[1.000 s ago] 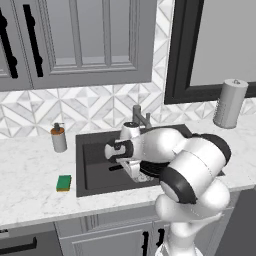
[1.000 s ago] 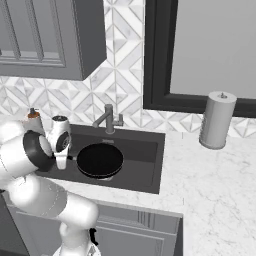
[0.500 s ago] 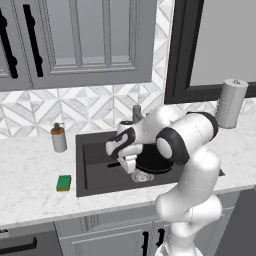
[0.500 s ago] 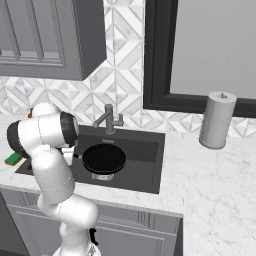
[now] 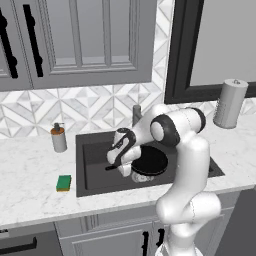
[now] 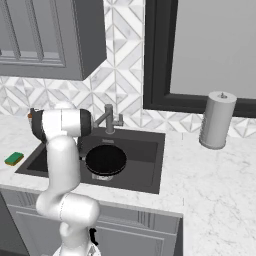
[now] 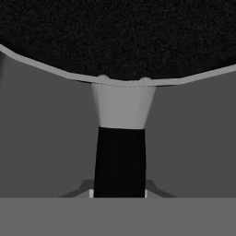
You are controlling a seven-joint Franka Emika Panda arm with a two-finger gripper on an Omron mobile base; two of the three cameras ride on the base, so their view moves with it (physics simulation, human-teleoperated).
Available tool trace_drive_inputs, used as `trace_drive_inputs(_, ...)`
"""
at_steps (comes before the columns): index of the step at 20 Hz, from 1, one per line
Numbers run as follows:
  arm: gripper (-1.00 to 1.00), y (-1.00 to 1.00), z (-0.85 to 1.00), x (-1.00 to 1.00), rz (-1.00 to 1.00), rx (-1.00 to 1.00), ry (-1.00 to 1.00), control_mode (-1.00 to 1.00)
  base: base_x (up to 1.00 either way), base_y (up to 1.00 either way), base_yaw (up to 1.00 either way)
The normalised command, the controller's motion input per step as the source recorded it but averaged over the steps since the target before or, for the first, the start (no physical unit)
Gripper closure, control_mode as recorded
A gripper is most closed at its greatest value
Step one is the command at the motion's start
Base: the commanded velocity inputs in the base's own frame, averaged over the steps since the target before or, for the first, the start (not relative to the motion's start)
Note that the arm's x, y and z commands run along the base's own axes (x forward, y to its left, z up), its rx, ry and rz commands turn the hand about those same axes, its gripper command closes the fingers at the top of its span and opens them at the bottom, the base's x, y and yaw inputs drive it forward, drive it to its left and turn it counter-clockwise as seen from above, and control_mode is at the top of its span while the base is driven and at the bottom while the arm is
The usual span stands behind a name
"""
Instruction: Pick the pan and sponge and place them into the sink. Then turn on the water.
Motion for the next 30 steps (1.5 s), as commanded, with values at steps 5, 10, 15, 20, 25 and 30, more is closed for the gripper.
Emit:
trace_drive_inputs(5, 1.0, 0.11, -0.55, 0.2, 0.0, 0.0, -0.1, -1.0, 0.0, 0.0, 0.0)
trace_drive_inputs(10, 1.0, 0.11, -0.39, 0.41, -0.06, 0.0, -0.01, -1.0, 0.0, 0.0, 0.0)
trace_drive_inputs(15, 1.0, 0.22, -0.29, 0.51, -0.15, 0.0, 0.09, -1.0, 0.0, 0.0, 0.0)
trace_drive_inputs(20, 1.0, 0.17, -0.3, 0.46, -0.21, 0.0, 0.14, -1.0, 0.0, 0.0, 0.0)
trace_drive_inputs(25, -1.0, 0.0, -0.31, 0.26, -0.19, 0.0, 0.01, -1.0, 0.0, 0.0, 0.0)
trace_drive_inputs(30, -1.0, 0.0, -0.05, 0.01, -0.14, 0.0, -0.08, -1.0, 0.0, 0.0, 0.0)
